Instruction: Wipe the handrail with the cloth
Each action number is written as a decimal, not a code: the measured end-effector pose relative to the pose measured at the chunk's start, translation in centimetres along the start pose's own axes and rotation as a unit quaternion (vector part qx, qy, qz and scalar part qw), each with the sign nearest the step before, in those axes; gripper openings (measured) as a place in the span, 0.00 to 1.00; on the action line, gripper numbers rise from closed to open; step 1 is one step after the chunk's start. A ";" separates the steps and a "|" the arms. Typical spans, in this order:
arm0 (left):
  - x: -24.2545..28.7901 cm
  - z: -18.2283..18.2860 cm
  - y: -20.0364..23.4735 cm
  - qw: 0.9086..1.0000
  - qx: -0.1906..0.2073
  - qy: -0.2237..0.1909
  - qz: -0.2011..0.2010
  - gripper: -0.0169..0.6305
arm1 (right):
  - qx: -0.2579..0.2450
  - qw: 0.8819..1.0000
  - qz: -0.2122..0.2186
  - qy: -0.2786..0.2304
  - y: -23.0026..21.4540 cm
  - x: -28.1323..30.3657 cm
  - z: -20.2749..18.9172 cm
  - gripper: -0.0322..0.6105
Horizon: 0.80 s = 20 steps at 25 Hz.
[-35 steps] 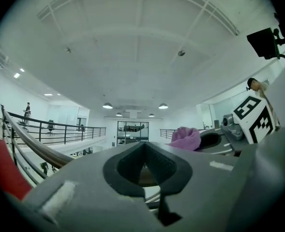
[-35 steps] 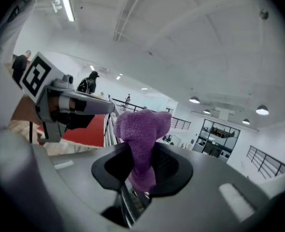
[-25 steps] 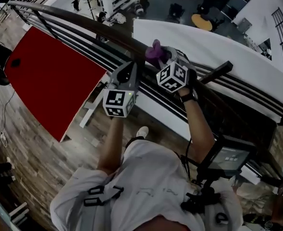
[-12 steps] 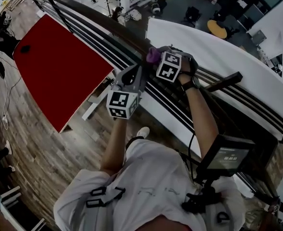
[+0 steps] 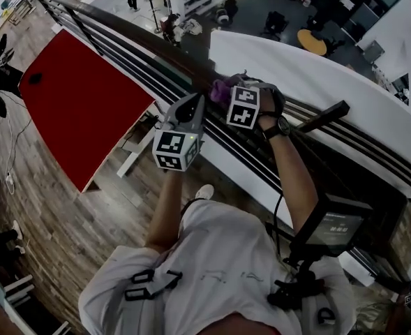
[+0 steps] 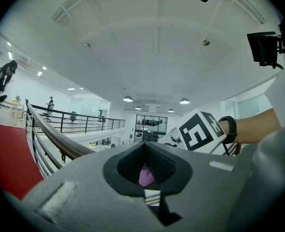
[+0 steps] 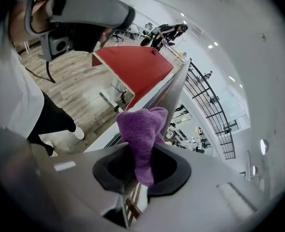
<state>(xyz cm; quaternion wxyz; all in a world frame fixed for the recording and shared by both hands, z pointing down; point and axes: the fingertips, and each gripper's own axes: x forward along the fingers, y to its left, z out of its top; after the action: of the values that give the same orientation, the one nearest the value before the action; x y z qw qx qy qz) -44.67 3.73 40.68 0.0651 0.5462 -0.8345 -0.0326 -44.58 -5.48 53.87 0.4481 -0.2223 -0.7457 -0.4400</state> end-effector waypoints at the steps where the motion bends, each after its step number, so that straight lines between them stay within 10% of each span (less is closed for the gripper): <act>1: 0.2 0.0 -0.6 1.000 0.001 0.001 -0.005 0.02 | -0.006 1.000 -0.001 0.002 0.5 -0.3 -0.4 0.15; 20: 4.5 -1.6 -13.8 0.994 0.013 0.014 -0.110 0.02 | 0.055 0.998 -0.006 -0.007 8.1 -6.8 -10.1 0.15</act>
<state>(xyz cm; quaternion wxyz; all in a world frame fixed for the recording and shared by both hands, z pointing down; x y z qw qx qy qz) -33.74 -5.90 40.82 0.0661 0.6362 -0.7684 -0.0212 -30.53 -9.55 53.77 0.4518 -0.1959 -0.7733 -0.3995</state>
